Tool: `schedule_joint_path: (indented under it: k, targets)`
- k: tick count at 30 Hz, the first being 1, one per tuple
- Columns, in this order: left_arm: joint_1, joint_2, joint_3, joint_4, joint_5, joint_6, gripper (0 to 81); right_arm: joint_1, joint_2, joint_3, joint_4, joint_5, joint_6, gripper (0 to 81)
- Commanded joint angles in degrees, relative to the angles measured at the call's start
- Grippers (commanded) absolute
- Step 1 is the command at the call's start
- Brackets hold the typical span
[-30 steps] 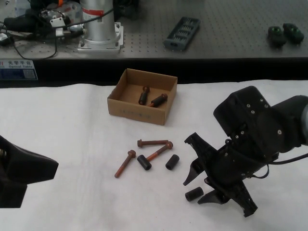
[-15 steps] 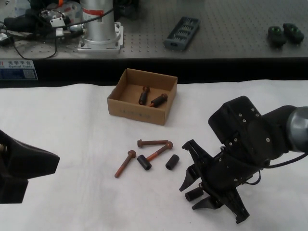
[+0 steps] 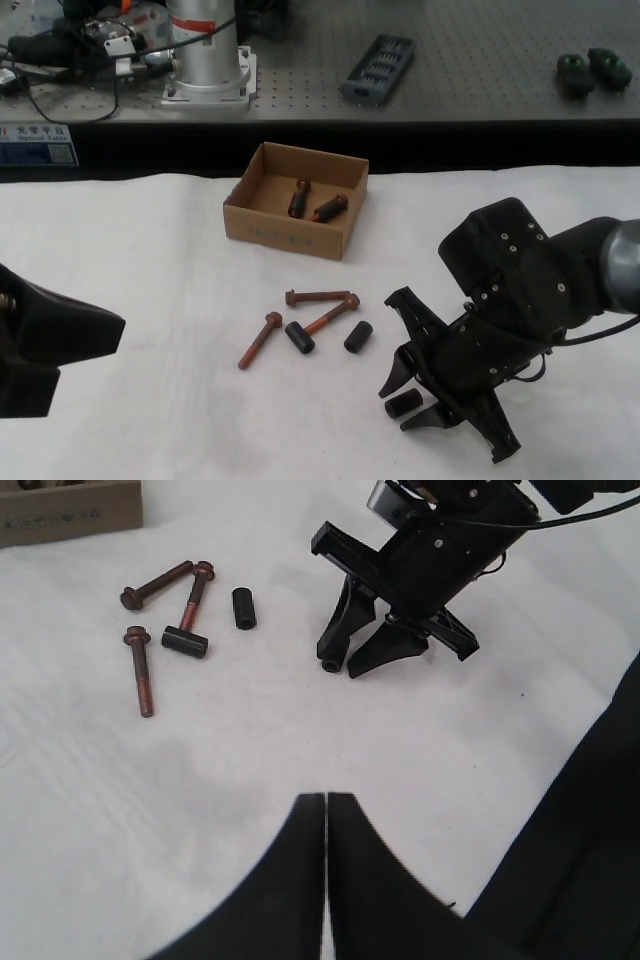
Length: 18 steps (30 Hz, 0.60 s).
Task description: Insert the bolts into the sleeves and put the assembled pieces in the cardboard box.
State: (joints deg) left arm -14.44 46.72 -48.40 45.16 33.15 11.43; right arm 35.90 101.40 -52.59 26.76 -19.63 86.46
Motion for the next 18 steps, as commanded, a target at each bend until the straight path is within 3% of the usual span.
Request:
schedule_joint_path:
  k: [1,18]
  targets:
    - [-0.03,-0.48,-0.05,-0.45,0.57,-0.77,0.7,-0.41,0.54,-0.43,-0.06,0.23,0.07,29.2]
    - [-0.03,-0.48,-0.05,-0.69,0.57,-0.77,0.7,-0.41,2.60,-0.43,1.28,-1.10,-0.32,29.2]
